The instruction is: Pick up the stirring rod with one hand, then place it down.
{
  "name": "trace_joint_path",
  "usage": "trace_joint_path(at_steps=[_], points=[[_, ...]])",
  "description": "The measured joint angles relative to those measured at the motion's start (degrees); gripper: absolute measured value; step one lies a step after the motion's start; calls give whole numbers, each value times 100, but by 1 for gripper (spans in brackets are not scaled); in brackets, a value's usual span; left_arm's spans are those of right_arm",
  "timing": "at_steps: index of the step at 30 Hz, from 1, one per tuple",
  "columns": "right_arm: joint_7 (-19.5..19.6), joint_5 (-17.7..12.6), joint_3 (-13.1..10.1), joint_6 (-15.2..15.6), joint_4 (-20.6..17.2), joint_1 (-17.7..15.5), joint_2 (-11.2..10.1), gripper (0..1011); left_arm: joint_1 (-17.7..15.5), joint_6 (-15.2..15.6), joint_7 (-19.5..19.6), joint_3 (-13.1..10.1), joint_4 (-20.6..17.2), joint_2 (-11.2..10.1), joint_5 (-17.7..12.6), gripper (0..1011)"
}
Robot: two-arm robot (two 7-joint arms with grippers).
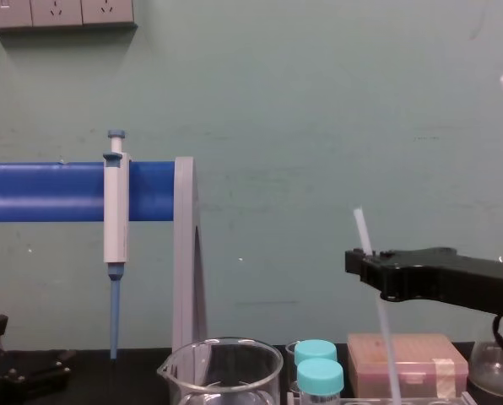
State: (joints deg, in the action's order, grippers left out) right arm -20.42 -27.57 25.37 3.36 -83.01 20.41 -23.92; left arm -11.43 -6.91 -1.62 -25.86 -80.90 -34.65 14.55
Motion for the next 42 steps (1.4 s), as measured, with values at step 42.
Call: trace_joint_path(at_steps=[42], points=[[113, 459, -1190, -672, -651, -298, 108, 66, 0, 0, 0, 0, 0, 0, 0, 1000]])
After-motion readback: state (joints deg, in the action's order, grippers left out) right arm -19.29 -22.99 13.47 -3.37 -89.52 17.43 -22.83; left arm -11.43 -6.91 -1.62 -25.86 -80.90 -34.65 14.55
